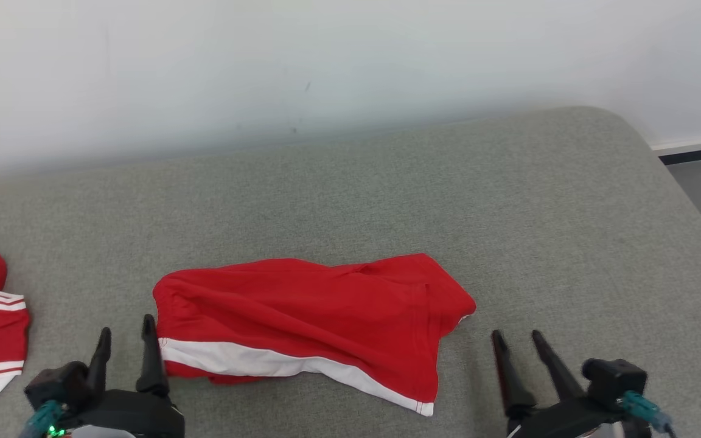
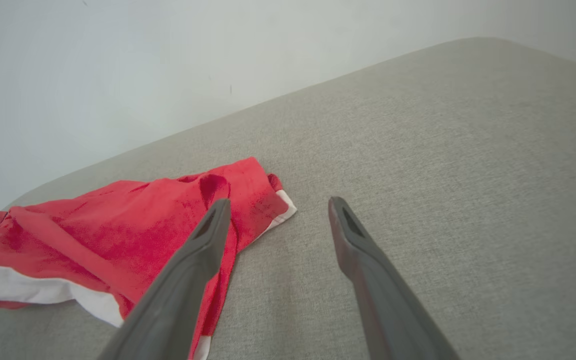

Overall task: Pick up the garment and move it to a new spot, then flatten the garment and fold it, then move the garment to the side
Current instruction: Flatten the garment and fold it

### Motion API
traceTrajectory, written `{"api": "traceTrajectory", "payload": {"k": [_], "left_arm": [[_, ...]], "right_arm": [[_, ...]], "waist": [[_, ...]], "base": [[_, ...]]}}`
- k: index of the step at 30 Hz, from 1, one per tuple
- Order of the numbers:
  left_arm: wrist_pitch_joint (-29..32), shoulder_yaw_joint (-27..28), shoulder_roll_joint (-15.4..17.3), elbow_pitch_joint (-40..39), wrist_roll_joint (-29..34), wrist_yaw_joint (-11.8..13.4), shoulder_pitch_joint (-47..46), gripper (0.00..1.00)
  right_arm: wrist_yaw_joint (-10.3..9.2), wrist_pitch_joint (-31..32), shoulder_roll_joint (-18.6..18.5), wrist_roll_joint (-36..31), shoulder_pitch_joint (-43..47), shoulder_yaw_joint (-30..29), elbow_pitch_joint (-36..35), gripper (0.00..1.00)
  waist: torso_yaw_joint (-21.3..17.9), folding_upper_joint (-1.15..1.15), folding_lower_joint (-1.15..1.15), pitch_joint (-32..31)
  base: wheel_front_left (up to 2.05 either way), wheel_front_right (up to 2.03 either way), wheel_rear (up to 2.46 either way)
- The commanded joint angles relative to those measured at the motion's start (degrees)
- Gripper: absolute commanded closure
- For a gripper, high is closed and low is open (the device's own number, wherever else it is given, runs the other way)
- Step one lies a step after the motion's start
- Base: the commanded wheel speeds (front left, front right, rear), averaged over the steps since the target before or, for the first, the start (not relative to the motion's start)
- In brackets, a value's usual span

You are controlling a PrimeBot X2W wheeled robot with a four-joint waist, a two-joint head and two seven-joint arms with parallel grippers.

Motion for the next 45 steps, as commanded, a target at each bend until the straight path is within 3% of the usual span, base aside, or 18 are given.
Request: {"api": "traceTrajectory", "payload": {"k": [1,5,10,18,26,29,31,32,33,34,38,42,45], "left_arm": [[-0.2,-0.5,0.0,-0.4,1.3,0.3,0.4,0.0],[1.0,-4.1,1.7,-0.2,5.7,0.1,0.7,0.0],[6.1,-7.6,3.9,0.1,7.4,-1.7,0.4,0.0],[16.9,-9.5,6.6,-2.3,5.9,-2.8,0.9,0.0],[27.5,-8.9,9.8,-9.1,3.1,-1.7,2.6,0.0],[29.2,-8.9,10.6,-11.0,2.8,-1.6,3.1,0.06],[30.9,-9.3,11.2,-12.3,2.7,-1.6,3.4,0.23],[31.6,-9.6,11.4,-12.8,2.7,-1.6,3.5,0.25],[32.4,-9.7,11.5,-13.2,2.5,-1.6,3.6,0.37],[33.1,-9.8,11.5,-13.7,2.2,-1.4,3.7,0.4],[36.4,-10.0,11.7,-15.4,1.0,-0.6,4.3,0.33],[37.4,-10.4,11.9,-15.9,1.1,-0.2,4.8,0.35],[37.0,-10.5,11.8,-15.5,1.7,0.1,4.6,0.54]], "right_arm": [[-0.12,0.6,0.0,0.3,0.9,0.9,-0.4,0.0],[-0.12,3.8,0.0,0.6,2.0,6.1,-2.1,0.0],[-0.12,6.9,-0.1,1.6,4.1,11.1,-4.3,0.0],[-0.12,8.8,-0.1,0.4,4.6,10.9,-6.0,0.0],[-0.12,9.7,-0.1,-0.1,5.2,10.0,-7.2,0.0],[-0.12,9.7,-0.1,-0.1,5.3,10.0,-7.4,0.0],[-0.12,9.9,-0.1,0.0,5.3,10.0,-7.6,0.0],[-0.12,10.1,-0.1,0.0,5.3,10.1,-7.6,0.0],[-0.12,10.2,-0.1,-0.1,5.3,10.1,-7.7,0.0],[-0.12,10.3,-0.1,-0.1,5.3,10.2,-7.9,0.0],[-0.12,10.8,-0.1,-0.3,5.4,9.7,-8.3,0.0],[-0.13,11.1,0.0,-0.7,5.3,9.6,-8.5,0.0],[-0.13,11.3,0.0,-0.8,5.5,9.8,-8.8,0.0]], "waist": [[0.9,0.0,0.0,0.8],[1.6,0.0,0.0,1.6],[1.8,0.0,0.0,2.4],[1.8,0.0,0.0,3.0],[1.7,0.0,0.0,3.4],[1.6,0.0,0.0,3.5],[1.6,0.0,0.0,3.7],[1.6,0.0,0.0,3.7],[1.5,0.0,0.0,3.8],[1.4,0.0,0.0,3.8],[1.1,0.0,0.0,4.0],[0.8,0.0,0.0,4.2],[0.6,0.0,0.0,4.2]], "base": [[0.0,0.0,0.0],[0.0,0.0,0.0],[0.0,0.0,0.0],[0.0,0.0,0.0],[0.0,0.0,0.0],[0.0,0.0,0.0],[0.0,0.0,0.0],[0.0,0.0,0.0],[0.0,0.0,0.0],[0.0,0.0,0.0],[0.0,0.0,0.0],[0.0,0.0,0.0],[0.0,0.0,0.0]]}}
